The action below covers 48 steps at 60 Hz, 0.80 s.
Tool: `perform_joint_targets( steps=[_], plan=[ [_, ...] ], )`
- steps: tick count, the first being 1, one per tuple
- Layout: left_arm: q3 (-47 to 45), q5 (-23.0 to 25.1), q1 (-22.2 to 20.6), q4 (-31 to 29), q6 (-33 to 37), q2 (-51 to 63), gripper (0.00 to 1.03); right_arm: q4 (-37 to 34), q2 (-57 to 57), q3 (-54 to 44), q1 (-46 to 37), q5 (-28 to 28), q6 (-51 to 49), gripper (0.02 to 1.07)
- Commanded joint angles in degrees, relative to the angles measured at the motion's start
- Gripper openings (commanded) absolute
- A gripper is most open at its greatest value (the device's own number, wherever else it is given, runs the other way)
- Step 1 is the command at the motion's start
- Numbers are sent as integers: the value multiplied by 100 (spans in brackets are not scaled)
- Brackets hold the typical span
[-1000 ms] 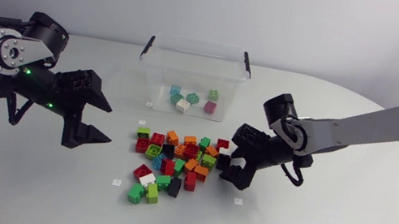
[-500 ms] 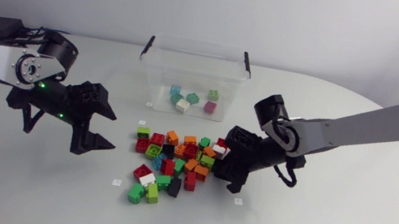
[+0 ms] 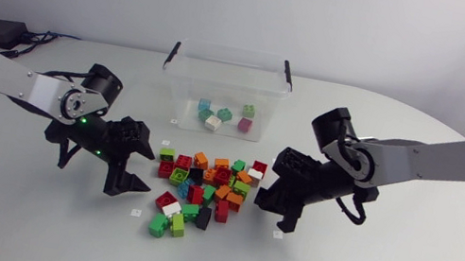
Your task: Place the duplo bricks in the container
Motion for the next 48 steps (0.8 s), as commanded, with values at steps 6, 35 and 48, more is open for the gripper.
perform_joint_targets(
  steps=[6, 35, 48],
  plan=[
    [419, 114, -28, -33, 197, 423, 96, -115, -403, -330, -98, -7, -131, 18],
    [1210, 184, -107, -156, 215, 994, 96, -291, -887, -497, -265, -77, -157, 18],
    [1201, 193, -28, -525, 540, 1056, 94, -282, -904, -523, -265, -95, -157, 18]
  ],
)
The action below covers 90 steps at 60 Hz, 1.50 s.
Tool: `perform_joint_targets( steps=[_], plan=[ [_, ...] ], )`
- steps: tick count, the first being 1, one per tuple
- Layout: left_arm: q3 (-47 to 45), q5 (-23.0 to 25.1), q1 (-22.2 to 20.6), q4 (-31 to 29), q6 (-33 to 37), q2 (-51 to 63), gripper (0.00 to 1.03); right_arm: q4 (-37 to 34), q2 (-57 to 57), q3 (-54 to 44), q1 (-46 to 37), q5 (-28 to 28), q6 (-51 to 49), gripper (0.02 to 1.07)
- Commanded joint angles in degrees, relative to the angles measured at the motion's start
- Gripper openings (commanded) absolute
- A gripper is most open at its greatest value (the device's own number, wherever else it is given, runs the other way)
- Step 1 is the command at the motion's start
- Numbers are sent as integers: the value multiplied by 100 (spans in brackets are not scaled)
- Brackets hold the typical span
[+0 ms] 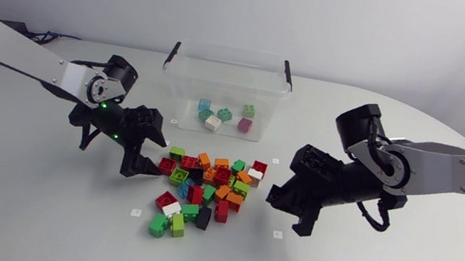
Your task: Place the duplo bricks in the container
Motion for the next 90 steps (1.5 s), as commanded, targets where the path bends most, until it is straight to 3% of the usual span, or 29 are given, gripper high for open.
perform_joint_targets(
  steps=[1, 21, 28, 36, 63, 90],
  plan=[
    [-21, 84, -28, -237, 343, 136, 93, -70, -54, -145, -33, -56, -126, 18],
    [-241, 259, -230, -263, 414, 83, 91, -263, -388, -57, -60, -73, -117, 18],
    [-311, 295, -274, -272, 423, 65, 70, -404, -599, 40, -156, -144, -109, 18],
    [-320, 312, -265, -378, 458, 48, 38, -562, -757, 198, -227, -179, -109, 18],
    [-504, 312, -37, -993, 748, -840, 37, -439, -713, 1182, -359, -284, 436, 18],
    [-346, 321, 7, -1142, 361, -2185, 37, 343, 851, 3028, -271, -188, 1526, 18]
  ],
)
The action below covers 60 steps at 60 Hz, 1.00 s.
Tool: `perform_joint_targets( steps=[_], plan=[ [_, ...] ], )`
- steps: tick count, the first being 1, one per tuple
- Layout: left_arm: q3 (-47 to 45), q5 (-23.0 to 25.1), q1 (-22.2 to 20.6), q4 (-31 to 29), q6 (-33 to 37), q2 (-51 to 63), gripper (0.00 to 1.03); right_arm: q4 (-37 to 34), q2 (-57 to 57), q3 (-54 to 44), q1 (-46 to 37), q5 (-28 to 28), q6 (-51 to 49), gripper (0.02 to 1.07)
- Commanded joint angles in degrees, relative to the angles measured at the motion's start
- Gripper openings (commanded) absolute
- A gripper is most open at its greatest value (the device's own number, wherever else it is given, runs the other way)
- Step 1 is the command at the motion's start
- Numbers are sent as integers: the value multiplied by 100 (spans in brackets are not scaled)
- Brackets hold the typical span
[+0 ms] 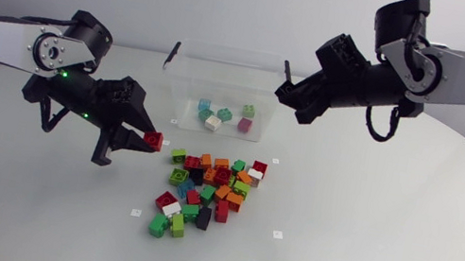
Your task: Place the duplo bricks in the container
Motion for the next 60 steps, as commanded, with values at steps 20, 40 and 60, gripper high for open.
perform_joint_targets(
  steps=[20, 40, 60],
  plan=[
    [504, 270, -169, -87, -755, -415, 37, 322, 1436, 1513, 187, 262, 645, 18],
    [1049, 357, -432, 828, -1915, -81, 37, 401, 2148, 2295, 380, 569, 768, 30],
    [1963, 357, -599, 1715, -2943, 868, 37, 366, 2078, 2418, 389, 710, 795, 91]
  ],
)
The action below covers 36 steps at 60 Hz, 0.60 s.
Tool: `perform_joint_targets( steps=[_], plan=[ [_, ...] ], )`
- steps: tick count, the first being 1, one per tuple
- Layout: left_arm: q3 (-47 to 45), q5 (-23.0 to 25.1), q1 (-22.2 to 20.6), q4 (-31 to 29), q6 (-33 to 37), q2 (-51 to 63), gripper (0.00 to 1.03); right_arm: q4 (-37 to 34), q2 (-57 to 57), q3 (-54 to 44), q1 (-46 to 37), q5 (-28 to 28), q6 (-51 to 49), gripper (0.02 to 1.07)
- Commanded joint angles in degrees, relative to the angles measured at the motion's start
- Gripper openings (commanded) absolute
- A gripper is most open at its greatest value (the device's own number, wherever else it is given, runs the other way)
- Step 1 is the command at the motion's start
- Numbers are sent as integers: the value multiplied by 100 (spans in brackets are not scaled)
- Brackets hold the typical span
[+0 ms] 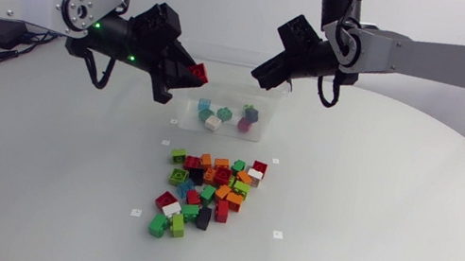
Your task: Place the duplo bricks in the container
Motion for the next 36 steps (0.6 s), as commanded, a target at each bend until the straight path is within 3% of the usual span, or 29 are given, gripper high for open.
perform_joint_targets(
  steps=[1, 36],
  plan=[
    [425, 49, -116, 113, -294, 330, 37, -8, -82, 40, 4, 13, 117, 91],
    [2262, -715, -231, 403, -1094, 1886, 38, 740, -2402, -3124, -470, -409, -138, 91]
  ],
)
